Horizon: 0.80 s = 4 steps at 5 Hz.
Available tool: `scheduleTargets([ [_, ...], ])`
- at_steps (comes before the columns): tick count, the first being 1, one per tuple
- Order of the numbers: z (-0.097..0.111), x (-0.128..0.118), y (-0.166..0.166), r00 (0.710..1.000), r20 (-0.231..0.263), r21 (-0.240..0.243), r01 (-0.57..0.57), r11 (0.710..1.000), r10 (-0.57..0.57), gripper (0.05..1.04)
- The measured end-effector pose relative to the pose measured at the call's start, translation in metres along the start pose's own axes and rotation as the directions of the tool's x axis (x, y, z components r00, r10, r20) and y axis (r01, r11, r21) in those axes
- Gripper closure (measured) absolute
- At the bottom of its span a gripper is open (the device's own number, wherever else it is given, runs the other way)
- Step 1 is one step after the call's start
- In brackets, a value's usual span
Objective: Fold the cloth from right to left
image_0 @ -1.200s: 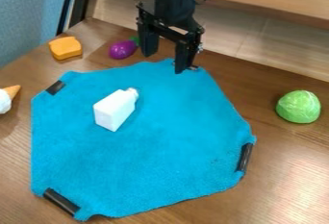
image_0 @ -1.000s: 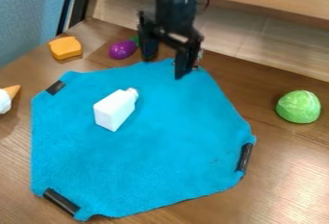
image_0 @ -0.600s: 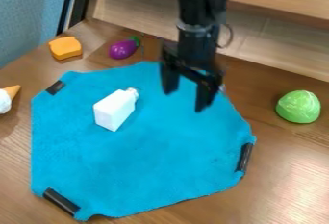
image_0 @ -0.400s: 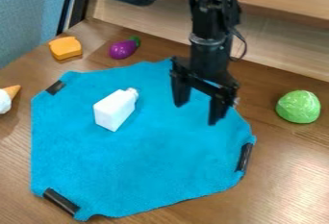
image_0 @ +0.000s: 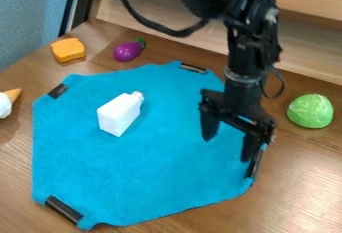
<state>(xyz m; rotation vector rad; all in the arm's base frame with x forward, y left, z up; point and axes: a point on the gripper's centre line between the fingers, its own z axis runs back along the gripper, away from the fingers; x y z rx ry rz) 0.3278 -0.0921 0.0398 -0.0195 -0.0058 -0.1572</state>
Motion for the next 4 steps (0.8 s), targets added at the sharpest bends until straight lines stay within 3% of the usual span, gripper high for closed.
scheduleTargets([
  [3,-0.015,0.014,-0.031,0.999,0.01,-0.004,-0.039,0.999,0.039,0.083],
  [4,-0.015,0.016,-0.032,0.998,0.019,-0.006,-0.053,0.999,0.053,0.134],
])
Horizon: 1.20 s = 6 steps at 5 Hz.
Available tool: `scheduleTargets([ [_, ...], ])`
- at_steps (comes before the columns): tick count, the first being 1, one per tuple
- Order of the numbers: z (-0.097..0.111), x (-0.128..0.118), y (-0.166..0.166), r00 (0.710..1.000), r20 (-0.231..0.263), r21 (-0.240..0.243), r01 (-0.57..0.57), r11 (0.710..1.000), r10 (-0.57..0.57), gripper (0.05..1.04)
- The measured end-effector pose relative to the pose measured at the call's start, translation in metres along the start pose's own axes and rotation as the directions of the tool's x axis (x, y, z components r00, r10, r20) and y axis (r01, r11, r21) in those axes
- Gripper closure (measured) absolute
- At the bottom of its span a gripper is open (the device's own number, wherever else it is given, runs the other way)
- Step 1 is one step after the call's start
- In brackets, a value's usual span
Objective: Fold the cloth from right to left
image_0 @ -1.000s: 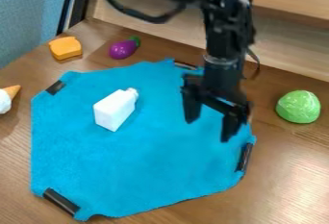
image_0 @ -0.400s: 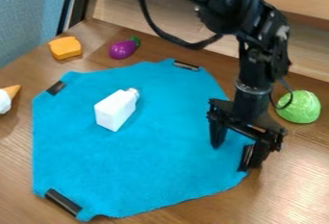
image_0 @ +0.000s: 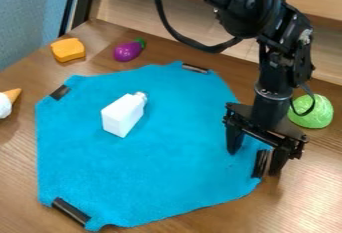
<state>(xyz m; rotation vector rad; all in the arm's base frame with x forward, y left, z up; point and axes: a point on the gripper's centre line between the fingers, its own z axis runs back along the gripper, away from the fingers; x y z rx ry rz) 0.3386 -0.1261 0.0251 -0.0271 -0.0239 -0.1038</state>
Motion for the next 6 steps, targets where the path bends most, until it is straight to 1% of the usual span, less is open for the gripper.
scheduleTargets([
  [1,-0.001,0.001,0.0,1.0,0.013,-0.003,-0.008,1.0,0.008,0.38],
  [2,0.0,0.001,-0.004,1.0,0.012,-0.026,0.013,1.0,-0.013,0.664],
  [3,0.001,0.009,-0.019,0.993,-0.008,-0.102,0.119,0.988,-0.121,0.883],
  [4,0.012,0.012,-0.023,0.979,-0.015,-0.159,0.198,0.967,-0.202,1.001],
  [5,0.049,0.015,0.006,0.982,0.022,-0.178,0.188,0.966,-0.187,1.022],
  [6,0.068,0.009,0.06,0.995,0.017,-0.192,0.104,0.976,-0.103,1.025],
])
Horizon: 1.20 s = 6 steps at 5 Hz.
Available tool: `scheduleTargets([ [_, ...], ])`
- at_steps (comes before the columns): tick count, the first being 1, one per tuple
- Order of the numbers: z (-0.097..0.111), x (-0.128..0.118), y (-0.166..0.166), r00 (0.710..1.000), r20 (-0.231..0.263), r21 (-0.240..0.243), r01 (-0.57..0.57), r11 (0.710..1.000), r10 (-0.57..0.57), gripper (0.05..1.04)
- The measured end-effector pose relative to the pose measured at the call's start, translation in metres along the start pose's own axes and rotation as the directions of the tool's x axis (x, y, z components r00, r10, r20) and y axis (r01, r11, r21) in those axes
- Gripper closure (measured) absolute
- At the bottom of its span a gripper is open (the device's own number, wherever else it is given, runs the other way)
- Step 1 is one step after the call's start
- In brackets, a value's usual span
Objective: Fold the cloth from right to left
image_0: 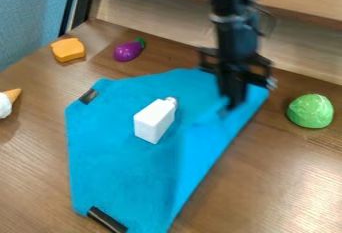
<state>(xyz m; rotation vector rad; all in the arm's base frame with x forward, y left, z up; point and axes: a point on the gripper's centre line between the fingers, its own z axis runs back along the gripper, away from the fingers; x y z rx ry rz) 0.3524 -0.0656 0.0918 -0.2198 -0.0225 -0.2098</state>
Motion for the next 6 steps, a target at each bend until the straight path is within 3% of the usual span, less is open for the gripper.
scheduleTargets([
  [2,0.025,-0.028,0.074,0.993,-0.019,-0.038,-0.119,0.992,0.118,1.025],
  [4,0.042,-0.039,0.114,0.991,-0.025,-0.034,-0.132,0.991,0.131,1.025],
  [6,0.041,-0.048,0.141,0.989,-0.052,-0.026,-0.138,0.99,0.137,1.007],
])
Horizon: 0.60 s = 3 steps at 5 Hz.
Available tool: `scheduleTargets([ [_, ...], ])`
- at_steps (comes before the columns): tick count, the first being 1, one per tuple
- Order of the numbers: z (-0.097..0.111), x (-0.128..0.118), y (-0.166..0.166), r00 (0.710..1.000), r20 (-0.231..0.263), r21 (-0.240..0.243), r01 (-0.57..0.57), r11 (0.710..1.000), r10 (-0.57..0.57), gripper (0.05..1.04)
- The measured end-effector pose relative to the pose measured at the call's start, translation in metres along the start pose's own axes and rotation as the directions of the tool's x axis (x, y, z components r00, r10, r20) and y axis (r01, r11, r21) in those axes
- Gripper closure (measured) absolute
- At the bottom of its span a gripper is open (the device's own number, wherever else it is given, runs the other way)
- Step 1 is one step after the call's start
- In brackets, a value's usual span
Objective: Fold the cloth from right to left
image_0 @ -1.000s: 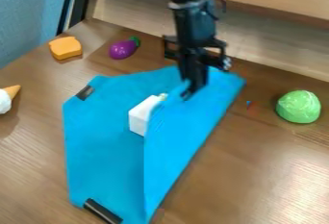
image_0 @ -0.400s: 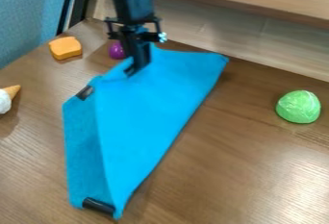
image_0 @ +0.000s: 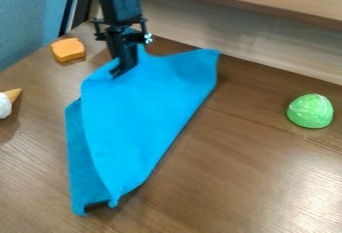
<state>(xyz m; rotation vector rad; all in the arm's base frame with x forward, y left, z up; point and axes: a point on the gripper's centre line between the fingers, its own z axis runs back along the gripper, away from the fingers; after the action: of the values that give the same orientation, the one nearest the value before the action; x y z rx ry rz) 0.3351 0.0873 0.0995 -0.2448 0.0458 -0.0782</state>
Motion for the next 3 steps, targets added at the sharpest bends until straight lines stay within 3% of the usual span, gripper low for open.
scheduleTargets([
  [1,-0.006,-0.007,0.011,0.999,-0.022,0.002,-0.028,1.0,0.028,0.842],
  [2,-0.025,-0.017,0.014,0.996,-0.069,-0.001,-0.056,0.998,0.056,0.591],
  [3,-0.032,-0.021,0.013,0.994,-0.083,0.0,-0.075,0.997,0.075,0.28],
])
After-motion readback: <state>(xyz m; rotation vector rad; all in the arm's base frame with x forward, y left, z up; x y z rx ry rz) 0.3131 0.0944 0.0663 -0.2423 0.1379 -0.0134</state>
